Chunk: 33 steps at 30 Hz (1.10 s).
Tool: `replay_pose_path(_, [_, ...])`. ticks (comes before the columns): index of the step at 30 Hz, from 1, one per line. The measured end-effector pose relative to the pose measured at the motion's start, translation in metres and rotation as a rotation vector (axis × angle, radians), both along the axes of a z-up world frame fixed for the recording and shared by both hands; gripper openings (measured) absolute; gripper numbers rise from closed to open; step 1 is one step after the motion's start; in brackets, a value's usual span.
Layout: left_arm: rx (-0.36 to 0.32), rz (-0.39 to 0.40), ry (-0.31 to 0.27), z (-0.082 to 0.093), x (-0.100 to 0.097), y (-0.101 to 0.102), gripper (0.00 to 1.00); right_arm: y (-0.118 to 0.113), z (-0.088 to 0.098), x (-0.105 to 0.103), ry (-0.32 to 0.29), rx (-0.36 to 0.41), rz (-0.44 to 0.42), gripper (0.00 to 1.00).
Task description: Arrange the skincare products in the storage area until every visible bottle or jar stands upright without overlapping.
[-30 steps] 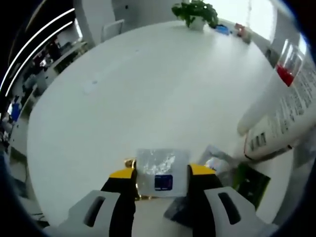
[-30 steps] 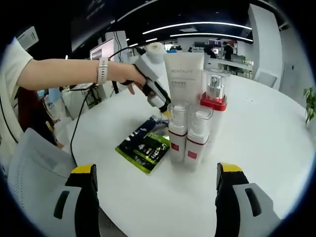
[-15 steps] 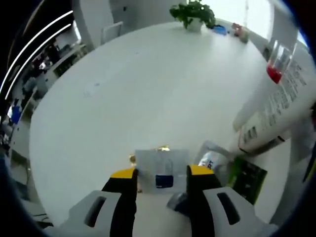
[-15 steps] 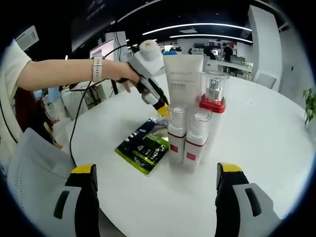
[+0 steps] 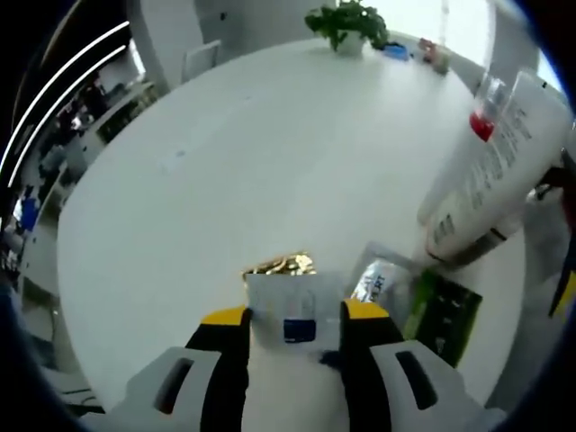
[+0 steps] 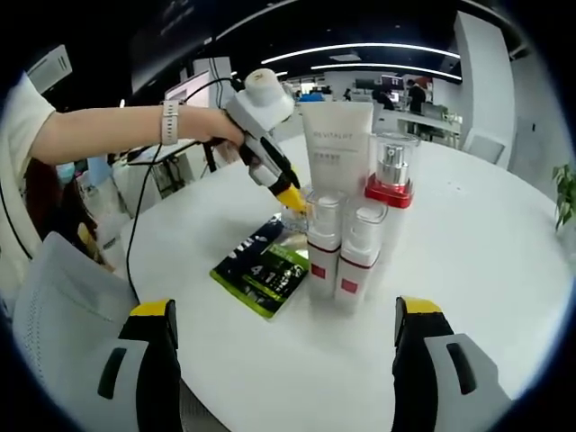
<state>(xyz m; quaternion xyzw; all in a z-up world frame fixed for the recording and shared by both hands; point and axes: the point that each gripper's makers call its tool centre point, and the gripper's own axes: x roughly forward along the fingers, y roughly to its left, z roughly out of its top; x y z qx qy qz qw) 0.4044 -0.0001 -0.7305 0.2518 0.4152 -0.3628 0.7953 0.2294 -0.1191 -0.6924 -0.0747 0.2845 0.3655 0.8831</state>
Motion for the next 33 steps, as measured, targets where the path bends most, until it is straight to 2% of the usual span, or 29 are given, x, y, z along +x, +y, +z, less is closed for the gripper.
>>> replay_pose_path(6, [0.024,-0.030,0.010,0.002,-0.010,0.008,0.35,0.000,0.000,-0.001,-0.003,-0.003,0.000,1.00])
replay_pose_path(8, [0.026,-0.040,0.013,0.003,-0.020,0.011,0.35,0.000,0.000,-0.001,-0.003,-0.003,0.003,1.00])
replay_pose_path(12, [0.039,-0.054,0.016,0.005,-0.023,0.015,0.35,0.001,0.000,-0.002,-0.003,-0.007,0.004,1.00])
replay_pose_path(15, [0.058,-0.073,0.017,0.007,-0.035,0.022,0.35,0.001,0.000,-0.002,-0.004,-0.007,0.006,1.00])
replay_pose_path(33, [0.152,-0.207,0.060,-0.002,-0.083,0.042,0.35,0.006,-0.003,-0.005,0.000,-0.019,0.032,1.00])
